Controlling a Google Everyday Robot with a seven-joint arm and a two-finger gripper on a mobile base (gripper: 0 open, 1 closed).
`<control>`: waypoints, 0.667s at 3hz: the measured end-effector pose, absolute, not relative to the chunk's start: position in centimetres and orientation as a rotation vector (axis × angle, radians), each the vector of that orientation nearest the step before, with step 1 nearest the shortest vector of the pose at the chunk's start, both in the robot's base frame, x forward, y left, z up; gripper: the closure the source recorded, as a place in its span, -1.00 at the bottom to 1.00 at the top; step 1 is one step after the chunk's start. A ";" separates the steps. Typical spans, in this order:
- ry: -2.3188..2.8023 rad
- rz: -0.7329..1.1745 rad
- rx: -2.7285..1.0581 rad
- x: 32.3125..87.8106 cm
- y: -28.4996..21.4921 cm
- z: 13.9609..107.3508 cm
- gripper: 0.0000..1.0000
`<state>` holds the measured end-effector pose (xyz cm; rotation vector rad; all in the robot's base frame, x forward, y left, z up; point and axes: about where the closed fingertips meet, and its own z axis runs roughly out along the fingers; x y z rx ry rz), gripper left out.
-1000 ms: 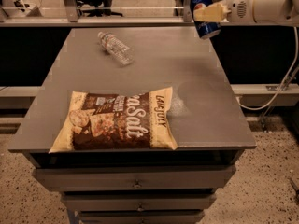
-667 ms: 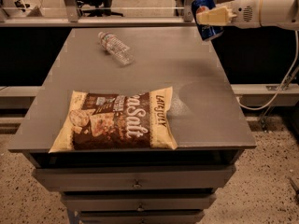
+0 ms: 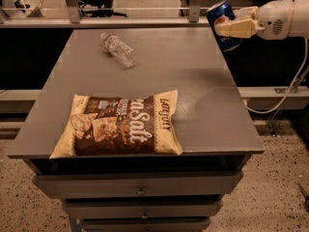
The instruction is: Place pepsi can upright
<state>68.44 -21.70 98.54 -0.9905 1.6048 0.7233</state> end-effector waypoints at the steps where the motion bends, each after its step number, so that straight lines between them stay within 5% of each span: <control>1: 1.551 0.805 -0.962 66.8 -23.2 97.1 1.00; 2: 1.519 0.895 -0.891 65.7 -23.9 94.1 1.00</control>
Offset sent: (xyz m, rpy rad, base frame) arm -0.0458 -0.0357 -0.0827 0.2922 0.0553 0.0322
